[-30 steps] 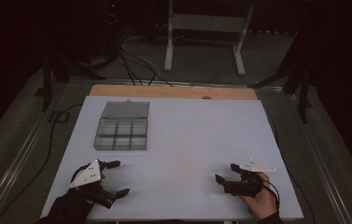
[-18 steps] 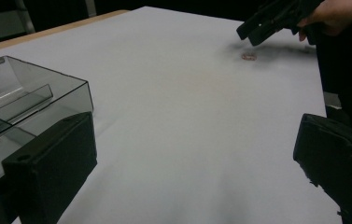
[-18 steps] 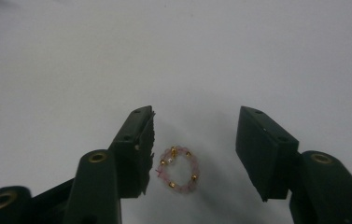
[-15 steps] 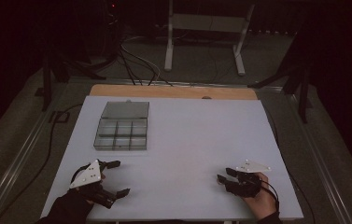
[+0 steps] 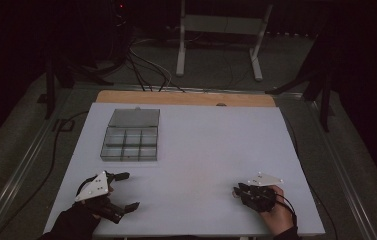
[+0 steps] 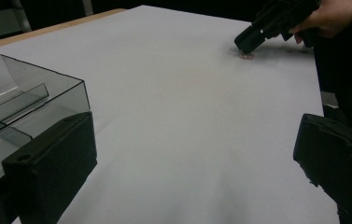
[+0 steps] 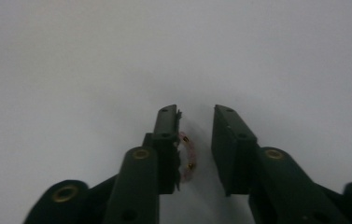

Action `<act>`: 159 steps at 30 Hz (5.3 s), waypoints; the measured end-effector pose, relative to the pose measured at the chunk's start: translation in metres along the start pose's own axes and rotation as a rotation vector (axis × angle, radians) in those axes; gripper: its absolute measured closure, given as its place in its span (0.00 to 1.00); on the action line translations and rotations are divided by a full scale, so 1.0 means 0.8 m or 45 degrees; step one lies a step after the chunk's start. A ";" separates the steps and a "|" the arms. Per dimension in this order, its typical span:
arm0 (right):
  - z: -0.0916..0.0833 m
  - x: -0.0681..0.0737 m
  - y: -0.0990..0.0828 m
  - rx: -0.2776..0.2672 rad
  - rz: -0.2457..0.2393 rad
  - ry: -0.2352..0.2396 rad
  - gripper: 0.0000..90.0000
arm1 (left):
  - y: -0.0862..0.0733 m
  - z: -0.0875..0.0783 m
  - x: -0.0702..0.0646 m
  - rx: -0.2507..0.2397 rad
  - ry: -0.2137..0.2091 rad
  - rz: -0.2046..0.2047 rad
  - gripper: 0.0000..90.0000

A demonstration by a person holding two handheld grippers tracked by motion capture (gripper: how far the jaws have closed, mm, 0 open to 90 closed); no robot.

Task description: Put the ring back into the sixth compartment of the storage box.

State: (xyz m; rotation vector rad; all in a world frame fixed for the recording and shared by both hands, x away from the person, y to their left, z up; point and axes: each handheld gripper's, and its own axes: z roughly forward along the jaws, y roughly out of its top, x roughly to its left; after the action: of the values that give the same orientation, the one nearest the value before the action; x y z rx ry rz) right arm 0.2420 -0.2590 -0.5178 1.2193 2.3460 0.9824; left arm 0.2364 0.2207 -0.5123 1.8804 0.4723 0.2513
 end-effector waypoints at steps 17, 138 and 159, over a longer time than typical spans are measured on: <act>0.005 0.007 0.005 0.089 -0.042 -0.041 0.96 | -0.001 0.001 0.001 0.008 0.003 -0.004 0.00; -0.009 0.022 0.077 -0.097 0.006 0.067 0.97 | -0.001 0.002 0.000 0.033 0.029 0.000 0.00; 0.008 0.034 0.118 -0.126 -0.008 0.115 0.97 | -0.001 0.001 0.001 0.035 0.035 -0.011 0.00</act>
State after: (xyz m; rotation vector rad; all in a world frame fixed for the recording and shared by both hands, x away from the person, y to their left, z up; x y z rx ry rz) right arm 0.2852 -0.1964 -0.4552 1.1522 2.3361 1.1598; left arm 0.2370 0.2208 -0.5136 1.9035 0.5044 0.2663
